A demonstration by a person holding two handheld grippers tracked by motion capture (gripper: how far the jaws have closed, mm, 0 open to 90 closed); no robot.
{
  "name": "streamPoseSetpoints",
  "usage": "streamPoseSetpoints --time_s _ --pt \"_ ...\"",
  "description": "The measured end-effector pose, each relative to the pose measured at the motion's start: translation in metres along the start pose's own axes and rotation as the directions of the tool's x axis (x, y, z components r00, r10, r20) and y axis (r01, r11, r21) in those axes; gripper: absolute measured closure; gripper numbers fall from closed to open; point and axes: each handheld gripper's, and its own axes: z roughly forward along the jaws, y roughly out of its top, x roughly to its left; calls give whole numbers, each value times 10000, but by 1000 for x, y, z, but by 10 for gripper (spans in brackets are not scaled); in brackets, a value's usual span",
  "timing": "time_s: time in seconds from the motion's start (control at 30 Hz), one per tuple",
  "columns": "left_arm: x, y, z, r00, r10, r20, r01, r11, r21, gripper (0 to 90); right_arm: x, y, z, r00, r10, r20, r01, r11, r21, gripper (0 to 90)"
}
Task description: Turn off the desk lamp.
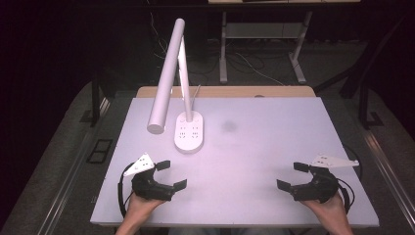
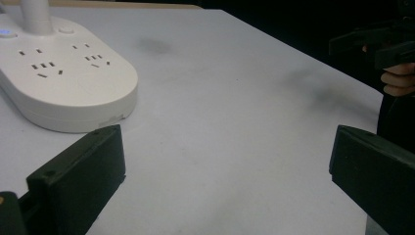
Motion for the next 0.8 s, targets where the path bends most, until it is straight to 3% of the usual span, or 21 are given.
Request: streamPoseSetpoints --time_s 0.3,0.8 --pt "0 0 0 10000 21 16 -21 10000 -10 0 2 7 1 9999 -149 -69 151 9997 178 10" --pt "0 0 -1 10000 26 13 -26 10000 -6 0 10 36 7 9974 -678 -246 687 9969 382 10"
